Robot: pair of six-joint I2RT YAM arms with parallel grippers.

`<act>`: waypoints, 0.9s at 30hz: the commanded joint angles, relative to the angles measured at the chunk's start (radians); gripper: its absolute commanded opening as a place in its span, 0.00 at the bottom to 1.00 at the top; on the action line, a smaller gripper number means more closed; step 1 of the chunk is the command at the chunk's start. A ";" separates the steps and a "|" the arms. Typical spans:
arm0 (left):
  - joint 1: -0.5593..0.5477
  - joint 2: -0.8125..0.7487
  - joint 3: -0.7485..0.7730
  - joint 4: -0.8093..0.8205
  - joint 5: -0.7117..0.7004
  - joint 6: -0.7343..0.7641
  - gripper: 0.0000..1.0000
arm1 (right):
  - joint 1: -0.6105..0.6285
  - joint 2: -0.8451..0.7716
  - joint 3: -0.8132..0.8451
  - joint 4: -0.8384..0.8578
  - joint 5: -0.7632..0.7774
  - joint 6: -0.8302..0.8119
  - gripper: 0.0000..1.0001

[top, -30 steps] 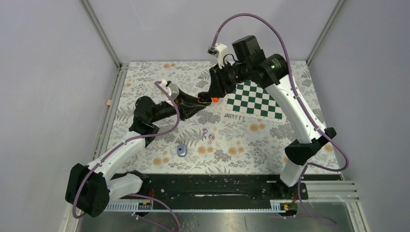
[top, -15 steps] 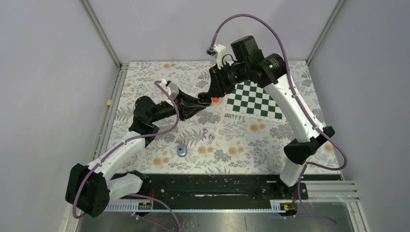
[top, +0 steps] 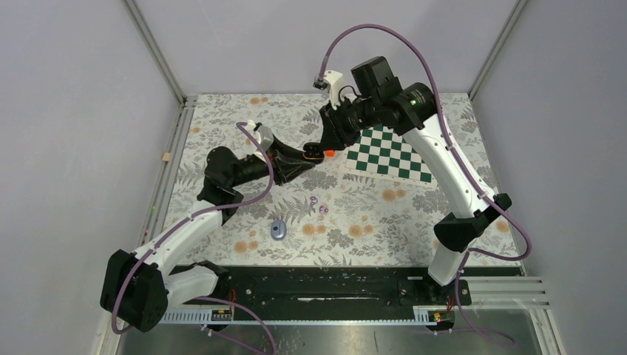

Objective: Insert the wireless bluetooth earbuds into the charging case
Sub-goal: Close the charging case with the earbuds inside.

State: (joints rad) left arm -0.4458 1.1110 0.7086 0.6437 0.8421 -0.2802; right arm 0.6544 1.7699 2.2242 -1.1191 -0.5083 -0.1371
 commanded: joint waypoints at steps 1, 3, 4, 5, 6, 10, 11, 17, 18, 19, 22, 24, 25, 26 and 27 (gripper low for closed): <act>0.002 -0.008 0.059 0.086 0.043 -0.017 0.00 | 0.016 0.001 0.018 -0.044 0.066 -0.074 0.29; 0.001 -0.009 0.057 0.086 0.044 -0.018 0.00 | 0.024 -0.001 0.022 -0.052 0.077 -0.104 0.29; 0.002 -0.008 0.056 0.085 0.047 -0.019 0.00 | 0.027 -0.001 0.025 -0.058 0.082 -0.121 0.29; 0.001 -0.006 0.055 0.087 0.049 -0.020 0.00 | 0.029 -0.001 0.028 -0.061 0.083 -0.136 0.28; 0.001 -0.005 0.055 0.088 0.051 -0.022 0.00 | 0.032 -0.002 0.030 -0.064 0.083 -0.151 0.28; 0.001 0.004 0.060 0.095 0.065 -0.032 0.00 | 0.047 -0.005 0.035 -0.081 0.057 -0.228 0.28; 0.002 0.005 0.060 0.095 0.067 -0.032 0.00 | 0.049 -0.006 0.036 -0.084 0.053 -0.245 0.28; 0.001 0.007 0.061 0.087 0.078 -0.025 0.00 | 0.052 0.005 0.061 -0.103 0.034 -0.264 0.38; 0.002 0.006 0.061 0.087 0.079 -0.025 0.00 | 0.051 0.013 0.072 -0.113 0.027 -0.260 0.39; 0.002 0.006 0.061 0.085 0.082 -0.024 0.00 | 0.052 0.020 0.083 -0.121 0.022 -0.255 0.40; 0.002 0.007 0.064 0.083 0.089 -0.017 0.00 | 0.053 0.031 0.096 -0.124 0.026 -0.227 0.40; 0.002 0.008 0.065 0.082 0.097 -0.016 0.00 | 0.052 0.037 0.103 -0.120 0.031 -0.211 0.40; 0.002 0.010 0.066 0.082 0.102 -0.015 0.00 | 0.052 0.041 0.106 -0.119 0.035 -0.205 0.40; 0.001 0.011 0.066 0.083 0.109 -0.016 0.00 | 0.052 0.043 0.110 -0.116 0.039 -0.200 0.40; 0.002 0.010 0.066 0.083 0.111 -0.016 0.00 | 0.052 0.044 0.113 -0.115 0.044 -0.197 0.40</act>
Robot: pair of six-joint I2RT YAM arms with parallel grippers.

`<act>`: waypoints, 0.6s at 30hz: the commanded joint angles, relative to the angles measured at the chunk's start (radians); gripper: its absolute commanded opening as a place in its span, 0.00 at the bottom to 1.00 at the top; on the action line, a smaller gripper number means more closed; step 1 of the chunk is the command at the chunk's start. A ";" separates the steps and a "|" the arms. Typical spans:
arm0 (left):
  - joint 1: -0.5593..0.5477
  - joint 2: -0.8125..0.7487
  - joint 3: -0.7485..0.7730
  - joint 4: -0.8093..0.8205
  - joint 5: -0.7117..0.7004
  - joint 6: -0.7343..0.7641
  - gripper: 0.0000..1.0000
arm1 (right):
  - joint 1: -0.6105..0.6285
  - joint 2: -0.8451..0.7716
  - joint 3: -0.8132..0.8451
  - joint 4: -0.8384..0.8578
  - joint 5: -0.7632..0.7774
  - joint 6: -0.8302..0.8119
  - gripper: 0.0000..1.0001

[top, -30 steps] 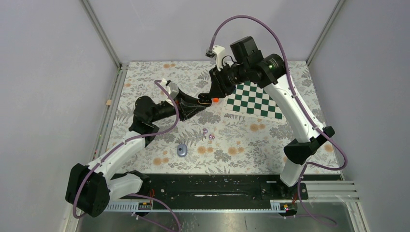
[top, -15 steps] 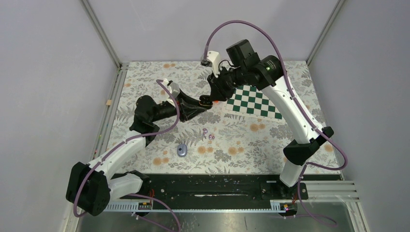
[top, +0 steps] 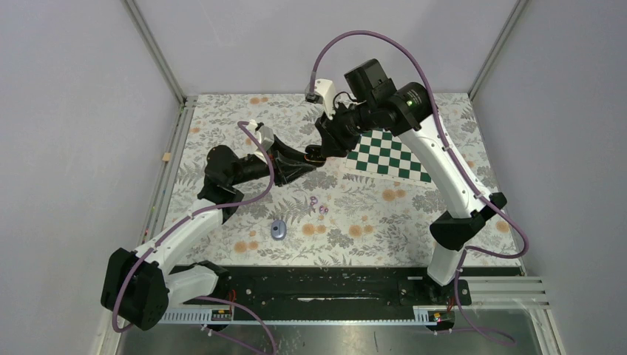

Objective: Insert the wireless bluetooth earbuds into the charging case
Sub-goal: Close the charging case with the earbuds inside.

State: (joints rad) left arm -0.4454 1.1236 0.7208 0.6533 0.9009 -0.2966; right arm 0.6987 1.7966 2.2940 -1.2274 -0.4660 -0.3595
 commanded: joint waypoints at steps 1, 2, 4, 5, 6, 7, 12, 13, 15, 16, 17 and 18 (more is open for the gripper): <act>0.002 -0.002 0.055 0.073 0.055 0.001 0.00 | 0.008 0.021 0.046 -0.005 0.004 0.029 0.40; 0.001 -0.001 0.056 0.073 0.055 0.002 0.00 | 0.008 0.022 0.047 -0.005 0.004 0.031 0.39; 0.001 0.001 0.061 0.071 0.055 0.001 0.00 | 0.009 0.026 0.048 -0.004 0.005 0.041 0.40; 0.001 0.003 0.061 0.072 0.056 0.001 0.00 | 0.010 0.027 0.050 -0.005 0.000 0.050 0.43; 0.001 0.004 0.061 0.071 0.057 0.001 0.00 | 0.009 0.027 0.051 -0.005 -0.011 0.058 0.44; 0.001 0.003 0.063 0.071 0.058 0.001 0.00 | 0.011 0.026 0.050 -0.002 -0.019 0.066 0.45; 0.001 0.000 0.061 0.070 0.063 0.002 0.00 | 0.014 0.024 0.042 0.004 -0.010 0.075 0.36; 0.001 -0.001 0.060 0.073 0.066 0.002 0.00 | 0.015 0.021 0.036 0.004 -0.014 0.055 0.33; 0.001 -0.003 0.059 0.072 0.074 0.002 0.00 | 0.014 0.011 0.020 -0.002 -0.020 0.011 0.24; 0.001 -0.004 0.058 0.074 0.077 0.001 0.00 | 0.014 0.005 0.014 -0.011 -0.034 -0.020 0.21; 0.001 -0.005 0.059 0.075 0.081 -0.002 0.00 | 0.014 -0.005 0.003 -0.018 -0.054 -0.055 0.18; 0.001 -0.005 0.059 0.080 0.085 -0.007 0.00 | 0.015 -0.020 -0.016 -0.018 -0.077 -0.090 0.17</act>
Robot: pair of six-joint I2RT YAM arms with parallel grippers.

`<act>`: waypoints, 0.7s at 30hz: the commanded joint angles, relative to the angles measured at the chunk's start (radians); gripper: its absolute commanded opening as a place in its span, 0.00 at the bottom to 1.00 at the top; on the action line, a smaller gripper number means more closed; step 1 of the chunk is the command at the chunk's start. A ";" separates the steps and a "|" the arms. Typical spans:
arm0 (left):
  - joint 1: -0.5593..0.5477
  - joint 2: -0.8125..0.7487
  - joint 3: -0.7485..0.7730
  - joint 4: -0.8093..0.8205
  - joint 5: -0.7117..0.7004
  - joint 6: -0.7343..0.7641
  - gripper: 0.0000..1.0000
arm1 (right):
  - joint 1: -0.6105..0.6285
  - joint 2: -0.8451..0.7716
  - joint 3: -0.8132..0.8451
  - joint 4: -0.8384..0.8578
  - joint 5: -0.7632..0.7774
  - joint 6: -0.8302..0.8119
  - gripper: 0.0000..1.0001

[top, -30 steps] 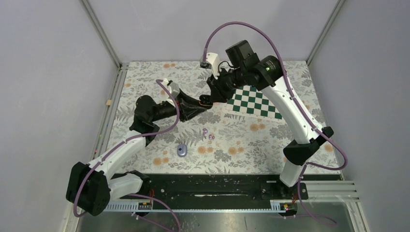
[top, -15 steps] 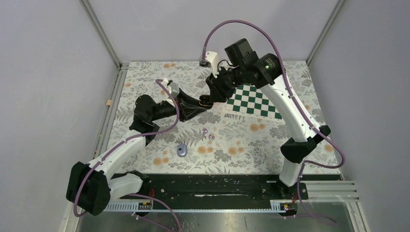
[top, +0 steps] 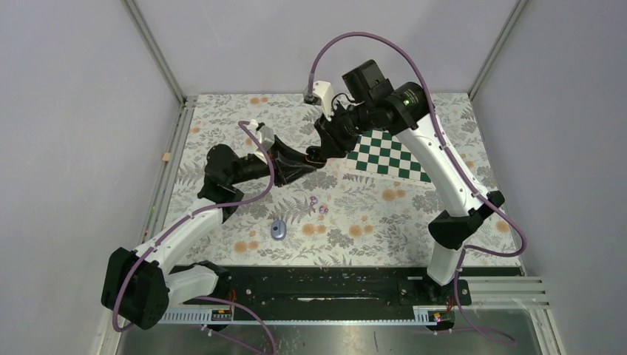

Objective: Insert the wireless bluetooth earbuds into the charging case
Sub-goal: Close the charging case with the earbuds inside.

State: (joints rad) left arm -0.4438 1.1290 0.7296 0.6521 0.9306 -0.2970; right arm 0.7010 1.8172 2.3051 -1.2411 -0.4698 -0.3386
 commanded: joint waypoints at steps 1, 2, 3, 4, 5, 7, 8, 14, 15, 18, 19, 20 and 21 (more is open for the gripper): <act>-0.001 -0.010 0.050 0.084 0.062 -0.011 0.00 | 0.013 -0.060 -0.056 0.009 -0.087 -0.136 0.16; -0.001 -0.010 0.051 0.091 0.068 -0.019 0.00 | 0.013 -0.086 -0.094 0.039 -0.101 -0.152 0.16; -0.001 -0.009 0.051 0.097 0.070 -0.027 0.00 | 0.013 -0.128 -0.157 0.074 -0.114 -0.169 0.15; 0.000 -0.007 0.052 0.100 0.070 -0.034 0.00 | 0.015 -0.162 -0.214 0.119 -0.125 -0.192 0.15; 0.000 -0.006 0.052 0.102 0.075 -0.038 0.00 | 0.020 -0.201 -0.269 0.168 -0.135 -0.221 0.14; 0.000 -0.007 0.055 0.108 0.085 -0.042 0.00 | 0.030 -0.280 -0.398 0.274 -0.135 -0.272 0.14; -0.001 -0.008 0.055 0.111 0.089 -0.043 0.00 | 0.036 -0.316 -0.458 0.330 -0.128 -0.294 0.14; -0.001 -0.006 0.060 0.113 0.119 -0.044 0.00 | 0.094 -0.419 -0.635 0.483 -0.053 -0.443 0.14; -0.002 -0.005 0.062 0.112 0.122 -0.043 0.00 | 0.099 -0.416 -0.634 0.482 -0.046 -0.444 0.14; -0.001 -0.003 0.062 0.109 0.122 -0.038 0.00 | 0.105 -0.401 -0.616 0.482 -0.035 -0.420 0.14; -0.002 -0.002 0.062 0.109 0.123 -0.035 0.00 | 0.104 -0.396 -0.611 0.481 -0.027 -0.406 0.16; -0.004 -0.002 0.063 0.106 0.124 -0.033 0.00 | 0.104 -0.390 -0.602 0.476 -0.004 -0.392 0.18; -0.004 -0.005 0.062 0.104 0.121 -0.030 0.00 | 0.104 -0.386 -0.592 0.473 0.011 -0.375 0.19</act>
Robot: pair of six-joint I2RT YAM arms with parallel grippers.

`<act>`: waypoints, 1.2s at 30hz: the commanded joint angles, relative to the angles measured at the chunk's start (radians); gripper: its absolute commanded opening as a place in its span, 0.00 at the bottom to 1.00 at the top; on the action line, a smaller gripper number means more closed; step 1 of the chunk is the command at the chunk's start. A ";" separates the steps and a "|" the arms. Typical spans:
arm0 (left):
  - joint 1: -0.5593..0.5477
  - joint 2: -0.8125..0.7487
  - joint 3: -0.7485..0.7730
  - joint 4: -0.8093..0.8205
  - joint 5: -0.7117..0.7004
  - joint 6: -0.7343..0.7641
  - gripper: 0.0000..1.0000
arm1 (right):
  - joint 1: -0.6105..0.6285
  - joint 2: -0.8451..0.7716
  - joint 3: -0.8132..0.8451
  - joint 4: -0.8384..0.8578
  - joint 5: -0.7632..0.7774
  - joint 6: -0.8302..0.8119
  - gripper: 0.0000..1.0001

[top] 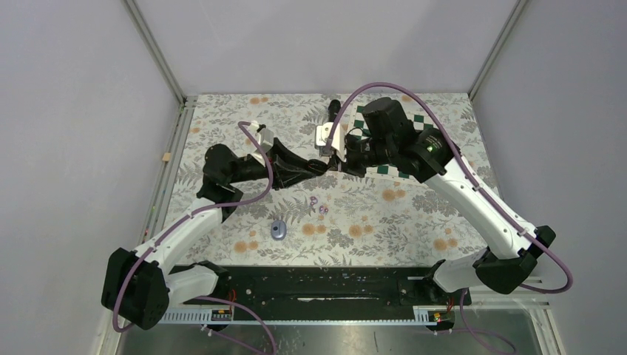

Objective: Insert the wireless bluetooth earbuds into the charging case
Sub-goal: Close the charging case with the earbuds inside, then place the charging case with the earbuds at the center of the board.

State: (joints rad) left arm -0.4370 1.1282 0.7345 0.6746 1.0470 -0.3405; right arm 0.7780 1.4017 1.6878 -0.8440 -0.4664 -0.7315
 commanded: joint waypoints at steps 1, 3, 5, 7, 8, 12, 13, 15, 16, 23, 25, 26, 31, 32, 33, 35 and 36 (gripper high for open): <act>-0.011 -0.002 0.057 0.077 0.003 0.017 0.00 | 0.028 0.031 0.037 0.069 0.039 0.029 0.20; -0.011 0.000 0.057 0.063 -0.008 0.026 0.00 | 0.027 0.029 0.063 0.034 0.058 0.017 0.26; -0.011 0.008 0.058 0.039 -0.026 0.043 0.00 | 0.027 0.013 0.074 0.014 0.071 0.015 0.35; -0.011 0.021 0.067 0.000 -0.061 0.056 0.00 | 0.026 -0.004 0.065 0.009 0.100 0.047 0.43; -0.005 0.030 0.067 -0.013 -0.083 0.051 0.00 | 0.022 -0.011 0.055 0.018 0.123 0.097 0.46; 0.021 0.069 0.037 0.017 -0.145 -0.061 0.00 | -0.062 -0.038 -0.022 0.072 0.094 0.365 0.56; 0.032 0.082 0.033 0.001 -0.169 -0.096 0.00 | -0.081 -0.049 -0.058 0.101 0.100 0.429 0.59; 0.062 0.110 0.010 -0.006 -0.214 -0.168 0.00 | -0.125 -0.074 -0.134 0.155 0.102 0.544 0.66; 0.074 0.135 0.009 -0.029 -0.228 -0.184 0.00 | -0.135 -0.084 -0.170 0.176 0.107 0.569 0.68; 0.145 0.428 0.114 -0.348 -0.390 -0.316 0.03 | -0.179 -0.089 -0.314 0.162 0.222 0.664 0.82; 0.154 0.516 0.162 -0.422 -0.424 -0.313 0.04 | -0.199 -0.085 -0.334 0.154 0.223 0.687 0.83; 0.155 0.561 0.193 -0.464 -0.431 -0.302 0.04 | -0.210 -0.088 -0.346 0.157 0.219 0.698 0.84; 0.143 0.710 0.257 -0.532 -0.493 -0.302 0.03 | -0.239 -0.087 -0.355 0.100 0.205 0.710 0.85; 0.135 0.724 0.266 -0.556 -0.524 -0.292 0.04 | -0.242 -0.086 -0.352 0.072 0.205 0.701 0.85; 0.129 0.735 0.276 -0.584 -0.555 -0.281 0.06 | -0.244 -0.084 -0.348 0.059 0.206 0.688 0.85; 0.119 0.747 0.295 -0.637 -0.601 -0.258 0.14 | -0.248 -0.080 -0.344 0.035 0.223 0.664 0.84; 0.116 0.747 0.302 -0.655 -0.618 -0.251 0.21 | -0.250 -0.081 -0.347 0.038 0.233 0.655 0.84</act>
State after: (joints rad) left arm -0.3012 1.8786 0.9691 0.1066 0.5579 -0.6277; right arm 0.5377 1.3235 1.3277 -0.7563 -0.2695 -0.0525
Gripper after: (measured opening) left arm 0.285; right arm 0.844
